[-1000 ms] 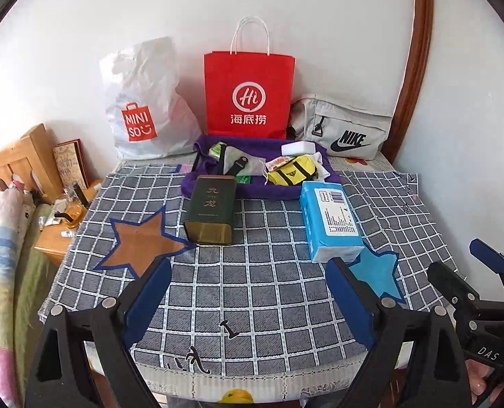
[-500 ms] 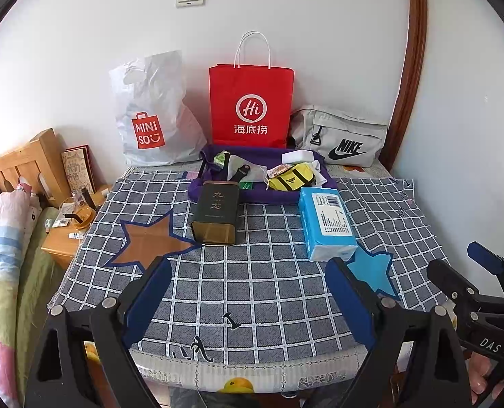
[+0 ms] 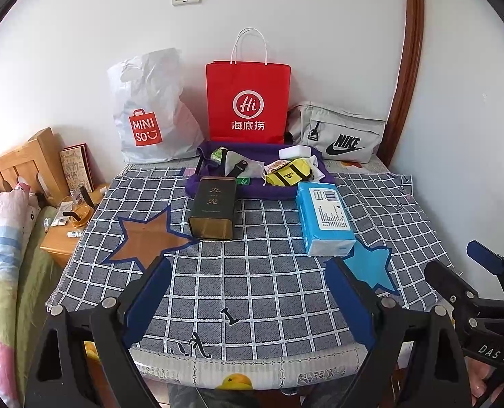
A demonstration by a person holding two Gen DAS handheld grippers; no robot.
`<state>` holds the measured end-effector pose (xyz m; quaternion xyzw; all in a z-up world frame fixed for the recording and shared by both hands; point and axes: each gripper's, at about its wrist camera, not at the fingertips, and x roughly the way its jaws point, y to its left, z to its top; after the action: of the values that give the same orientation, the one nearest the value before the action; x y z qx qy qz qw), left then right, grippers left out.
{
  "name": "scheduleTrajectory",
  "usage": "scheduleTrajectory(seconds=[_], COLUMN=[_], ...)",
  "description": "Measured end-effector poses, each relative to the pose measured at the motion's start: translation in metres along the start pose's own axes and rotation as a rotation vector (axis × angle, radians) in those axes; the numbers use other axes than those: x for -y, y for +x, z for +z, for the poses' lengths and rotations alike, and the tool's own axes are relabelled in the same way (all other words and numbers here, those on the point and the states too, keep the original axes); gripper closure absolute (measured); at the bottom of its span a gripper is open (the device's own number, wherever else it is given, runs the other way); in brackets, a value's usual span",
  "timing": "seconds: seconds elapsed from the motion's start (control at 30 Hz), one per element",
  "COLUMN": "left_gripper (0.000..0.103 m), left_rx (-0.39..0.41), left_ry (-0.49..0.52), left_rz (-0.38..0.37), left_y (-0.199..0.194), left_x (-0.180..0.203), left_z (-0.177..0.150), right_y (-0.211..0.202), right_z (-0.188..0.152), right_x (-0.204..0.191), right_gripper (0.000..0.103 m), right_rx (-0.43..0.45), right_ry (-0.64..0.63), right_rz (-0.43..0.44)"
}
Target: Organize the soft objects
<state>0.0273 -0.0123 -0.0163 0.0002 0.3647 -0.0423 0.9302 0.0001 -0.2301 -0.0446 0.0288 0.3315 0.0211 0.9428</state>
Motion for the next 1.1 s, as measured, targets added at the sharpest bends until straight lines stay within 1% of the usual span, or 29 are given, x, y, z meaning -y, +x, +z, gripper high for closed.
scheduleTrajectory(seconds=[1.1], left_gripper=[0.011], left_rx=[-0.001], left_ry=[0.0], left_rz=[-0.003], left_y=[0.0001], left_x=[0.0], left_z=[-0.0022], right_y=[-0.0051], right_z=[-0.0018], right_x=[0.0033], right_gripper=[0.001], right_rx=[0.011], right_ry=[0.005], right_rz=[0.004])
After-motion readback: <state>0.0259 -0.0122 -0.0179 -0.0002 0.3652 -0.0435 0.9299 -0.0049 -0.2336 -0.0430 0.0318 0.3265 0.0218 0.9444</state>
